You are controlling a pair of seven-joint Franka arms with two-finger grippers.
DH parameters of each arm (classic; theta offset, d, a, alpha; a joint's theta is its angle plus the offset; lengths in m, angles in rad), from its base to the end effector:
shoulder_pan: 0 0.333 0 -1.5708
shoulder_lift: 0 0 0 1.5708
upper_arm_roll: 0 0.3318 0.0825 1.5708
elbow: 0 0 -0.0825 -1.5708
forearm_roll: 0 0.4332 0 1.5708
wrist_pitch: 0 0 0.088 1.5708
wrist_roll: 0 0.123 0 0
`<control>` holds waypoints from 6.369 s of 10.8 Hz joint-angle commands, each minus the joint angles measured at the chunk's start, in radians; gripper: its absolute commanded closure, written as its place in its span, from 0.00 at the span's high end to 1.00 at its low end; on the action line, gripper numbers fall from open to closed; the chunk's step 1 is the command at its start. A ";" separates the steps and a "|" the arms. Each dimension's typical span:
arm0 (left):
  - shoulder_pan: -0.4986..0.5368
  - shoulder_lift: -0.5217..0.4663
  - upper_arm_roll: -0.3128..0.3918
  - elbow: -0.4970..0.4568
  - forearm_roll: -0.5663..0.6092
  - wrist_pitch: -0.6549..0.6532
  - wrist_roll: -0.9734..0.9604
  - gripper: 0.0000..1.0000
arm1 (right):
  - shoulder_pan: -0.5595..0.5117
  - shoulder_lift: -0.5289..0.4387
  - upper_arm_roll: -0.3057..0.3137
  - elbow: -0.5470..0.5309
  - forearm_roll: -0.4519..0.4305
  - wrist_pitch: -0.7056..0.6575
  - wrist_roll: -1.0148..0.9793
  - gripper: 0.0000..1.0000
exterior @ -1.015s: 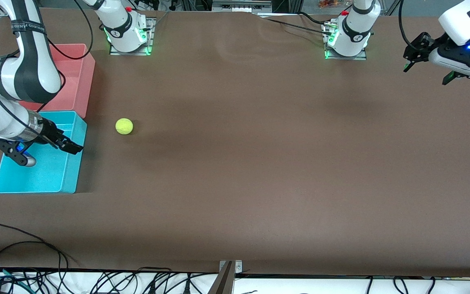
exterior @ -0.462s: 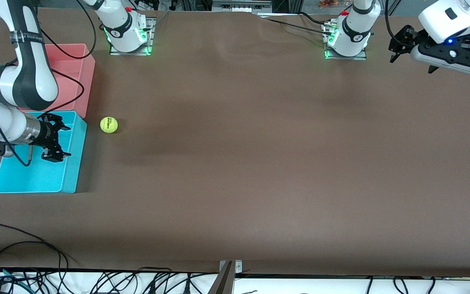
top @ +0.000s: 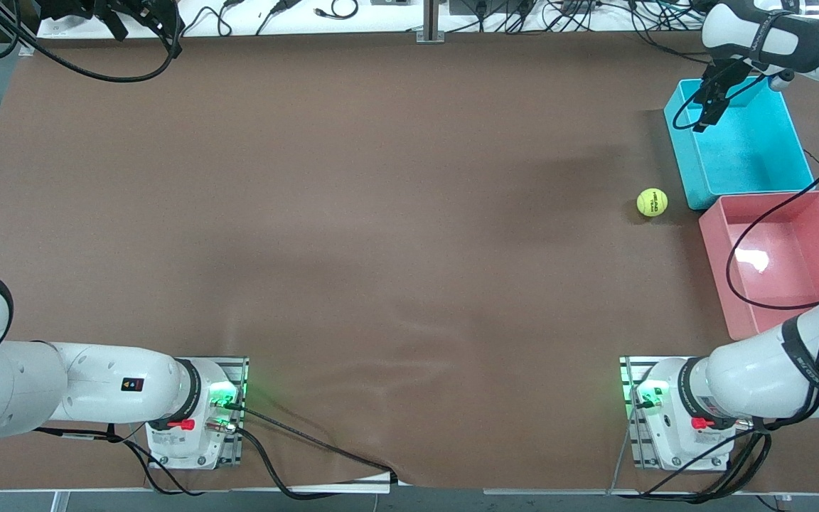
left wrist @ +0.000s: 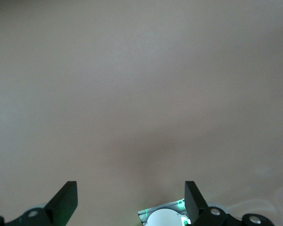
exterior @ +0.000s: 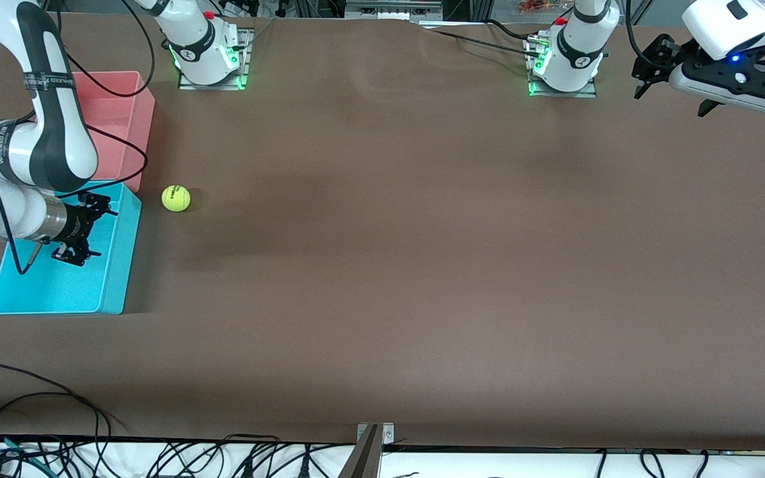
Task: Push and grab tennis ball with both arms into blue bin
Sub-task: 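Lower the right gripper onto the tennis ball beside the bins, then grasp the tennis ball with the right gripper and lift it, then carry the ball over the blue bin and open the right gripper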
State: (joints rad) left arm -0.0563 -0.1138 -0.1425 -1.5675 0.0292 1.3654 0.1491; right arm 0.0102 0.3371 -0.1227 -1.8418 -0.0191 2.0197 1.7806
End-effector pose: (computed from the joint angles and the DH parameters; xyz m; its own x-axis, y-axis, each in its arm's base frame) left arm 0.5312 -0.1080 0.6737 0.9385 -0.3321 -0.0948 -0.3362 -0.9413 -0.0314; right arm 0.6538 -0.0719 0.3053 -0.2970 -0.9509 0.0875 -0.9412 0.3070 0.1414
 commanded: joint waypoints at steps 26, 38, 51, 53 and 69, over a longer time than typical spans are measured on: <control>-0.065 0.029 0.225 0.061 -0.071 -0.029 -0.032 1.00 | 0.071 -0.138 0.083 -0.706 -0.036 0.676 0.057 0.98; -0.071 0.043 0.225 0.064 -0.057 -0.028 -0.072 1.00 | 0.099 -0.233 0.026 -0.561 -0.117 0.438 0.066 0.18; -0.076 0.043 0.224 0.064 -0.055 -0.028 -0.072 1.00 | 0.074 -0.147 -0.299 -0.366 -0.116 0.327 -0.225 0.19; -0.077 0.043 0.224 0.064 -0.055 -0.028 -0.072 1.00 | 0.045 -0.110 -0.299 -0.364 -0.114 0.378 -0.256 0.20; -0.077 0.042 0.221 0.064 -0.055 -0.032 -0.077 1.00 | -0.038 0.100 -0.293 -0.312 -0.101 0.573 -0.408 1.00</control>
State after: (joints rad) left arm -0.1283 -0.0799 0.0779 -1.5246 -0.0224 1.3532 0.0860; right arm -0.0211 0.4088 -0.4202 -2.1865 -0.1216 2.5894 1.3926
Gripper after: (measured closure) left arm 0.000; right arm 0.203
